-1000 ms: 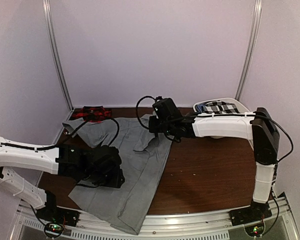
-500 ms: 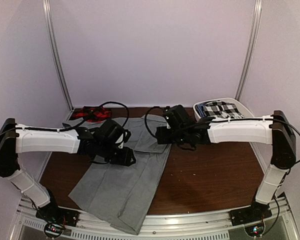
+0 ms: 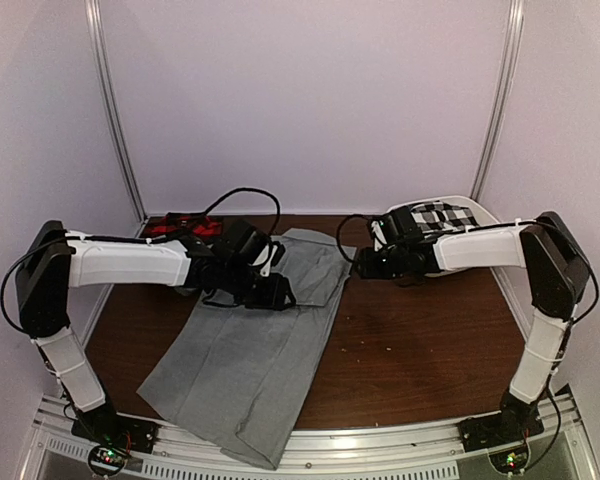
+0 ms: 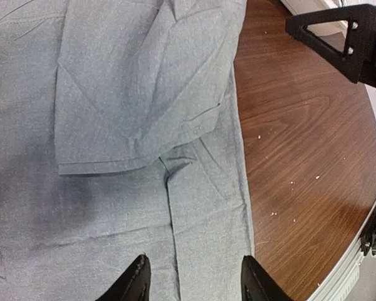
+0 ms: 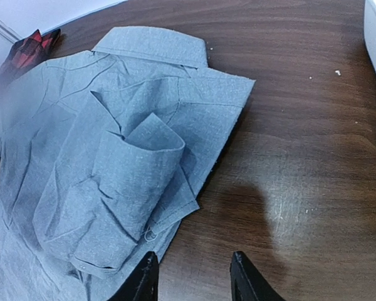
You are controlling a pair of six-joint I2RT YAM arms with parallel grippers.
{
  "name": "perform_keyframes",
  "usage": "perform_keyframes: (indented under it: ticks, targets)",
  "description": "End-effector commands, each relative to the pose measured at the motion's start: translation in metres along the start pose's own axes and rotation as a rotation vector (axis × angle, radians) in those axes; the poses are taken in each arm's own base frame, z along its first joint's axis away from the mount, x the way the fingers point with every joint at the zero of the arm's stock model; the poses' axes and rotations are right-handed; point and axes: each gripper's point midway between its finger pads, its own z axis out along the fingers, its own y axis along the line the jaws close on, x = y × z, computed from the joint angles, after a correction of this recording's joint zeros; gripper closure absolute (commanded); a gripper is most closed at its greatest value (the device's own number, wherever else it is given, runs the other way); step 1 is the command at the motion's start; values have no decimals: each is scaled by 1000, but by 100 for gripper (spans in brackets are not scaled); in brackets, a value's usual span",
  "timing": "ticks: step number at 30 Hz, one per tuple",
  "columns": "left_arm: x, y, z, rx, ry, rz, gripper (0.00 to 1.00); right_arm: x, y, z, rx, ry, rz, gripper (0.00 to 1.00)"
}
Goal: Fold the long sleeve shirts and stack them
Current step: Place the sleeve of the 1/3-folded shirt, then pick up the sleeve from the 1/3-folded shirt.
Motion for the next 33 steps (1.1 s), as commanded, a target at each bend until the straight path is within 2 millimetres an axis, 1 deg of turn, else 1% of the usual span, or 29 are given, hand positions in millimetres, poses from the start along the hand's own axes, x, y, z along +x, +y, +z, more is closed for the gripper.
perform_keyframes:
  ticks: [1,11,19,26,31,33]
  targets:
    - [-25,-2,-6,22,-51,0,50,-5,7,14,-111,20,-15,60]
    - [-27,5,-7,7,-48,-12,50,2,7,44,-170,66,6,56]
    - [-23,9,-8,-4,-42,-21,50,4,10,59,-189,80,21,55]
    - [-21,12,-12,-17,-45,-26,50,3,11,66,-189,83,29,58]
    - [-20,14,-14,-25,-47,-28,50,-2,10,62,-180,67,31,62]
    - [-20,15,-14,-27,-46,-30,50,-6,9,59,-173,55,29,66]
